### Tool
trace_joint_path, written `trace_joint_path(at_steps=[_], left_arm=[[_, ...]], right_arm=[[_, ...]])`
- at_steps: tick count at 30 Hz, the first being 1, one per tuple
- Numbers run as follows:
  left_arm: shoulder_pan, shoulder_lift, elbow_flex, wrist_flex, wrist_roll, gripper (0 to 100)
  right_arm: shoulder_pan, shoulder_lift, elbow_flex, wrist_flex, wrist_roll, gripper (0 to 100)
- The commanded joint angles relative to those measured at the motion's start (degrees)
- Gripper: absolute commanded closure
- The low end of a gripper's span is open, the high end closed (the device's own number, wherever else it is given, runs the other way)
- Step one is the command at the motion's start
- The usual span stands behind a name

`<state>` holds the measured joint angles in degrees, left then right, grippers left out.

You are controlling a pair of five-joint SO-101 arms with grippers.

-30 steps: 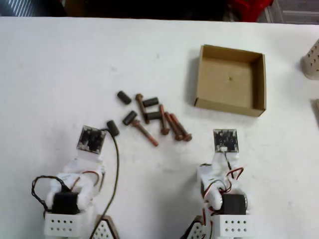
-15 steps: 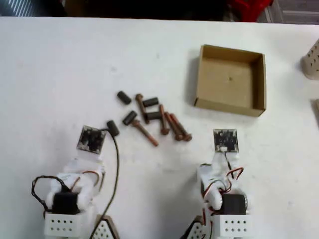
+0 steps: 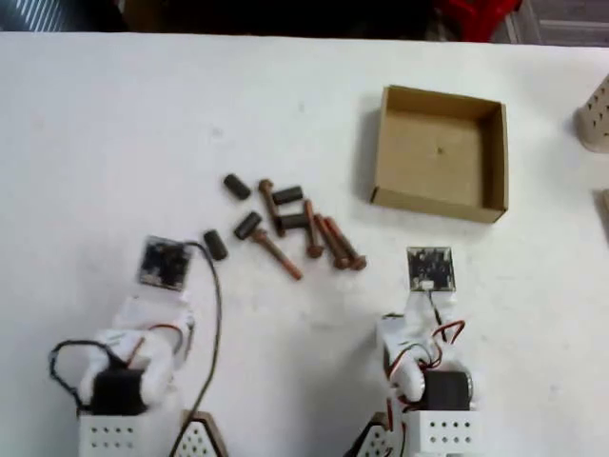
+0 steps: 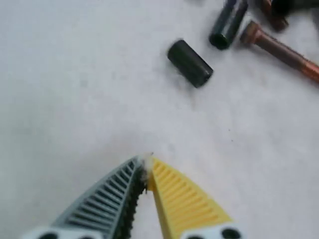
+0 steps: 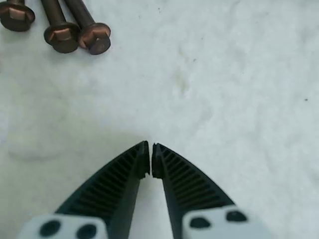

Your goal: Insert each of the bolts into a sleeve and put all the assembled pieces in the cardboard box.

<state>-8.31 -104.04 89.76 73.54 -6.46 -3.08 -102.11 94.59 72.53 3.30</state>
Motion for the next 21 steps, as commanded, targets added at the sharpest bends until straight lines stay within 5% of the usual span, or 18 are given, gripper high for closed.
trace_joint_path(at_steps=[1, 6, 10, 15, 21], left_arm=[[-8.31, -0.66, -5.89, 1.58, -0.62, 98], [-19.12, -0.66, -5.10, 1.49, -0.70, 98], [-20.00, -0.66, -1.58, -2.11, -3.25, 98], [-20.53, -0.66, 0.53, -2.90, -8.53, 89], [-30.02, -0.40, 0.62, -7.38, -4.04, 87]], right_arm=[[-0.48, -0.04, -8.09, 2.42, 0.62, 98.1], [-1.36, -0.04, -6.51, -3.38, 0.79, 98.1], [-5.14, -0.04, -3.60, -10.33, 1.05, 98.1], [-9.36, -0.04, -3.69, -16.13, 24.26, 98.1], [-22.90, 0.75, -5.01, -21.23, 23.47, 98.1]])
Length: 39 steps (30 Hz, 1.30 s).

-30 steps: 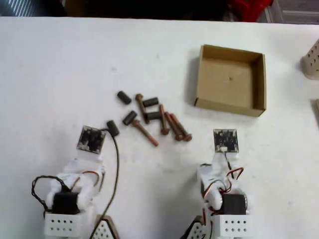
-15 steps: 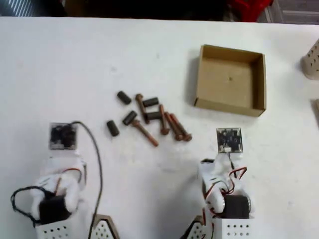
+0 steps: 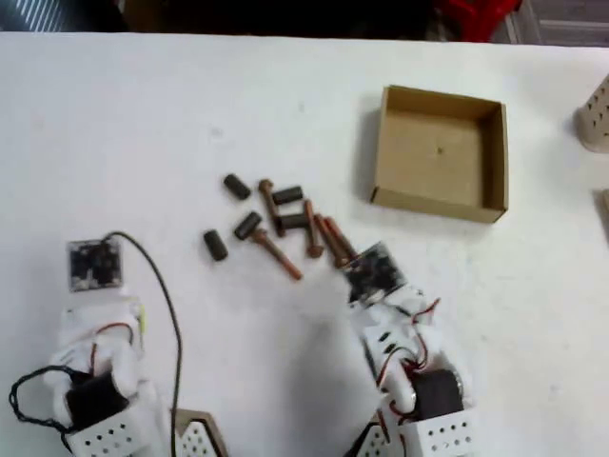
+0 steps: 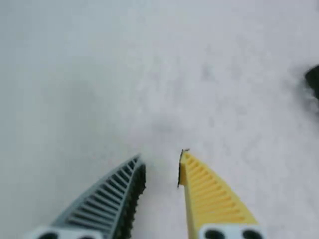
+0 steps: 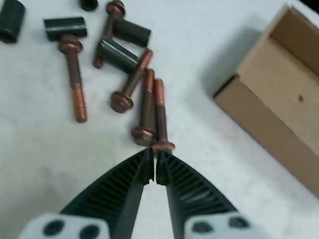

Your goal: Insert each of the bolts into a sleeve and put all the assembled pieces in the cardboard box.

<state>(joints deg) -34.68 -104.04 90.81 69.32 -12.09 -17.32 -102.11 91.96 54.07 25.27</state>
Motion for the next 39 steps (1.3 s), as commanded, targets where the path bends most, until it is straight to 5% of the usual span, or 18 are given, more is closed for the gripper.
trace_joint_path(at_steps=[1, 14, 23, 39], left_arm=[[-4.44, -0.40, -0.53, -3.43, 1.58, 87], [-5.58, -0.22, -2.73, -2.64, 1.85, 87], [-5.41, 0.92, -4.75, -2.46, 4.13, 87], [-5.23, 55.96, -19.34, -24.97, 5.89, 87]], right_arm=[[-10.59, 1.36, -3.43, -2.86, 1.41, 98.1], [-19.56, 51.74, -37.45, -3.12, -13.98, 94.3], [-29.58, 81.19, -51.87, -15.96, -19.87, 84.8], [-34.51, 119.69, -87.47, -13.85, -20.92, 84.1]])
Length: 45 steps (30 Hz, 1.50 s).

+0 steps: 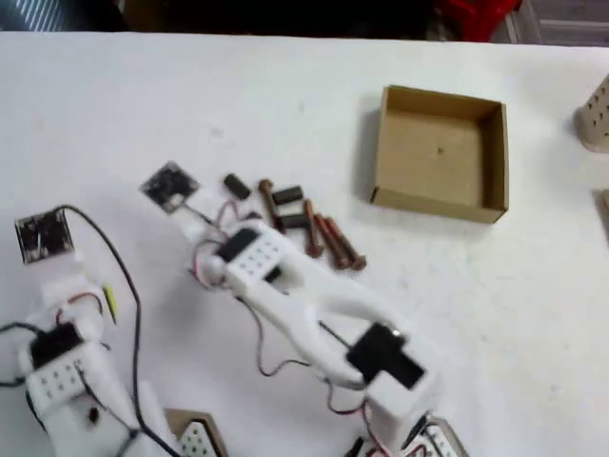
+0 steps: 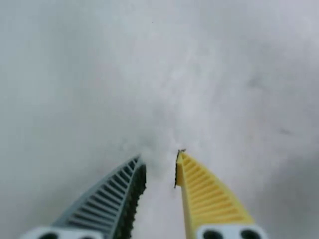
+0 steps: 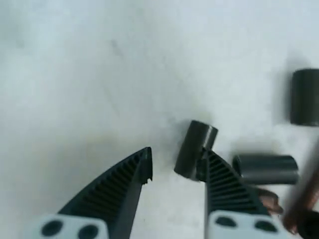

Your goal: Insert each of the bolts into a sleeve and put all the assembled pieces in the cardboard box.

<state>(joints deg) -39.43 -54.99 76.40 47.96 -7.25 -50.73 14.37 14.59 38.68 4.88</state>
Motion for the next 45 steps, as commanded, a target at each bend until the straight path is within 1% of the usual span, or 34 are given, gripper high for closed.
trace_joint_path(at_steps=[1, 3, 6, 9, 17, 25, 32, 37, 39, 42, 44, 45], left_arm=[[-0.48, 8.66, -5.89, -3.60, 1.05, 87], [-0.48, 11.03, -7.03, -3.60, 1.05, 87], [-0.40, 12.00, -7.38, -3.60, 1.05, 87], [0.75, 12.00, -7.30, -3.69, 1.05, 87], [0.75, 12.00, -7.30, -3.96, 1.05, 87], [0.75, 12.18, -7.30, -4.04, 1.05, 87], [0.84, 12.26, -7.30, -4.04, 1.05, 87], [0.84, 12.35, -7.30, -4.04, 1.05, 87], [0.84, 12.35, -7.30, -4.13, 1.05, 87], [0.84, 12.35, -7.30, -4.13, 1.05, 87], [0.84, 12.35, -7.30, -4.13, 1.05, 87], [0.84, 12.35, -7.30, -4.13, 1.05, 87]], right_arm=[[-1.19, 4.62, -12.40, 3.47, -0.53, 84.1], [-1.01, 7.34, -17.14, 8.40, -0.62, 84.1], [-0.04, 11.12, -23.03, 14.90, -4.84, 84.1], [0.75, 14.11, -27.52, 18.07, -7.12, 84.1], [2.15, 18.07, -31.30, 19.12, -6.95, 84.1], [3.91, 17.36, -34.29, 25.10, -6.95, 84.2], [5.23, 23.69, -36.04, 23.60, -7.12, 84.3], [5.93, 27.21, -39.30, 25.89, -7.30, 84.4], [5.76, 27.56, -40.00, 26.95, -7.30, 86.5], [5.76, 28.09, -40.35, 27.12, -7.21, 98.5], [5.76, 28.09, -40.35, 27.82, -7.30, 96.4], [5.76, 28.00, -40.70, 28.79, -7.30, 97.3]])
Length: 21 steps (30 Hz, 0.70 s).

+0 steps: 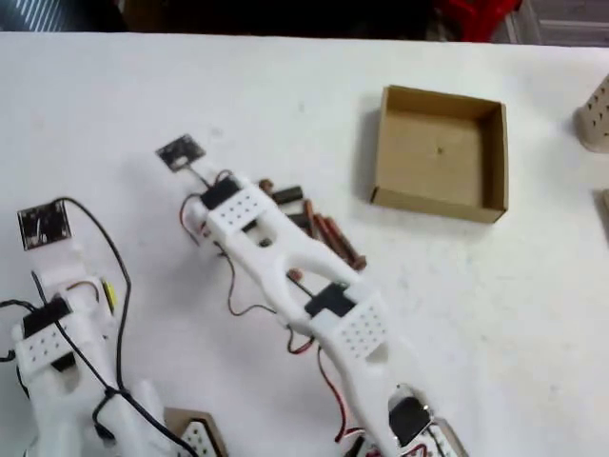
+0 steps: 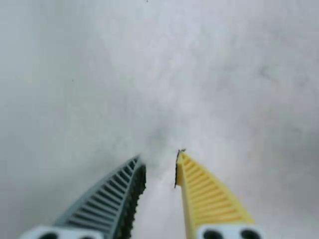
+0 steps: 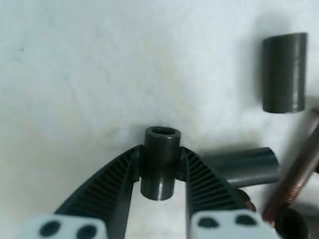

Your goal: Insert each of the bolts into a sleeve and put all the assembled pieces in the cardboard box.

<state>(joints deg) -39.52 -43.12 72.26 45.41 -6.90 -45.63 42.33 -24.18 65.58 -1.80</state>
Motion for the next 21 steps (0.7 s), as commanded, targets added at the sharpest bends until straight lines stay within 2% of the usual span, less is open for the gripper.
trace_joint_path(at_steps=[1, 7, 12, 16, 21], left_arm=[[0.92, 0.48, -3.16, -1.58, 0.70, 87], [0.92, 0.48, -3.08, -1.58, 0.70, 87], [0.92, 0.48, -2.99, -1.58, 0.70, 87], [0.92, 0.48, -2.90, -1.58, 0.70, 87], [1.71, 0.48, -2.90, -1.32, 0.70, 87]], right_arm=[[0.66, -0.04, -2.81, 3.12, -0.62, 98.7], [2.24, -6.29, -10.02, 16.48, -0.35, 98.1], [6.20, -16.48, -8.00, 24.75, -0.26, 98.1], [9.98, -26.15, 0.18, 26.68, 2.64, 98.1], [15.16, -41.45, 18.02, 23.34, 6.24, 98.1]])
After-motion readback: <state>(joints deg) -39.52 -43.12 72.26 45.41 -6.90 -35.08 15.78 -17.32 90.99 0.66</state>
